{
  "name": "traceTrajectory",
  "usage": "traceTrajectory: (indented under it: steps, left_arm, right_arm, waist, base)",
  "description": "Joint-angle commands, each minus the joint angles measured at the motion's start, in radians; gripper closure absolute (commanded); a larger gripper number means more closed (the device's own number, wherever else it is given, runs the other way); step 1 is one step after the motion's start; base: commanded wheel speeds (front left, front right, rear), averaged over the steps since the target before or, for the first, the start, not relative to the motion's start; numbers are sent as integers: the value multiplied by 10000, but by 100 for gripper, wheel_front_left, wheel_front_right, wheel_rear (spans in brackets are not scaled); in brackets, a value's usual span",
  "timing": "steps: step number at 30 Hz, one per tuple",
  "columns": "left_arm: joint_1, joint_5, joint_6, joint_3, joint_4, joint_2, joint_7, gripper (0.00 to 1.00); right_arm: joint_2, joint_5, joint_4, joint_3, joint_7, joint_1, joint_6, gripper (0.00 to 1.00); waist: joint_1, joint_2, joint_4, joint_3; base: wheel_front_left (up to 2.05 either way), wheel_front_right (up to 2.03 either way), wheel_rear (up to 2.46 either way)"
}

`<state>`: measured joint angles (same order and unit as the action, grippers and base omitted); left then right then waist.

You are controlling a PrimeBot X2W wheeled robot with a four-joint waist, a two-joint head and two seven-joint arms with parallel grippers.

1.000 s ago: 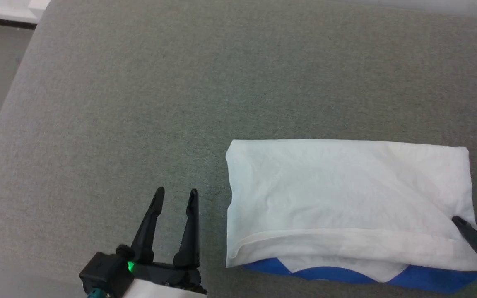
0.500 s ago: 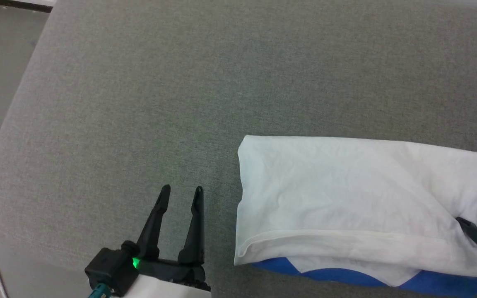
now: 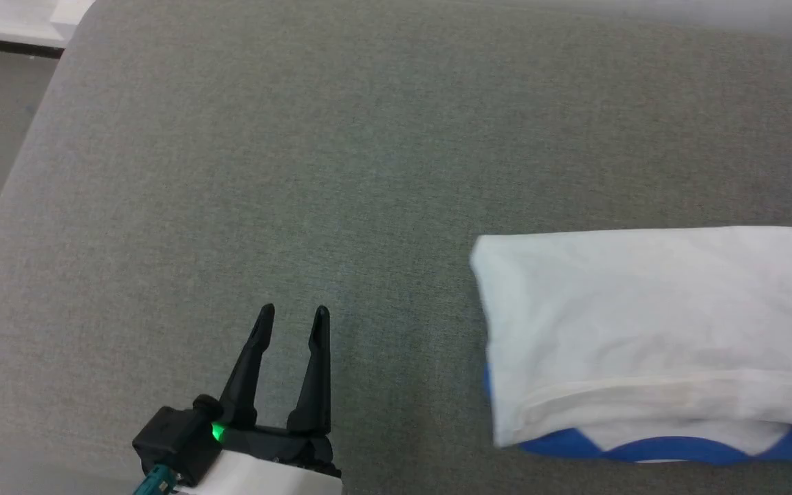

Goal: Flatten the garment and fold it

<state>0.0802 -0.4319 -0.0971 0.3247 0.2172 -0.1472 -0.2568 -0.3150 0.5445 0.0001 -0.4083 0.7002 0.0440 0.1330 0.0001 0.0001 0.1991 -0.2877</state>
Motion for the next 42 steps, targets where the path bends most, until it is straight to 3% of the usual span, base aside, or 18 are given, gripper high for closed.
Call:
traceTrajectory:
  steps: [1, 5, 9, 27, 34, 42]
  left_arm:
    - [7, -41, 59, -44, -21, -24, -48, 0]
    - [-19, -54, 69, -55, -43, -78, -38, 0]
    - [-69, -90, 87, -6, -97, -74, -7, 0]
    - [-202, -262, 292, 227, -513, 46, -20, 0]
    - [-277, -320, 386, 338, -665, 146, -26, 0]
    - [-372, -361, 517, 431, -827, 326, -37, 0]
  right_arm:
    - [-178, -163, 211, -408, -142, 191, -23, 100]
    - [-483, -363, 581, -1189, -270, 336, -23, 100]
    - [-511, -218, 403, -1271, -103, 407, -23, 100]
    - [829, 1007, -3466, 2258, 2712, 62, -23, 100]
    - [1066, 860, -3827, 3522, 3207, 587, -23, 100]
    - [1242, 305, -3333, 4439, 3412, 1334, -23, 100]
  waist:
    - [-1, -1, -156, 87]
    - [-1, -1, -309, 87]
    - [-1, -1, -417, 79]
    - [-1, -1, -227, 201]
    - [-1, -1, 83, 158]
    - [-1, -1, 441, -21]
  base:
    - [0, 0, 0]
    - [0, 0, 0]
    - [0, 0, 0]
    - [0, 0, 0]
    - [0, 0, 0]
    - [0, 0, 0]
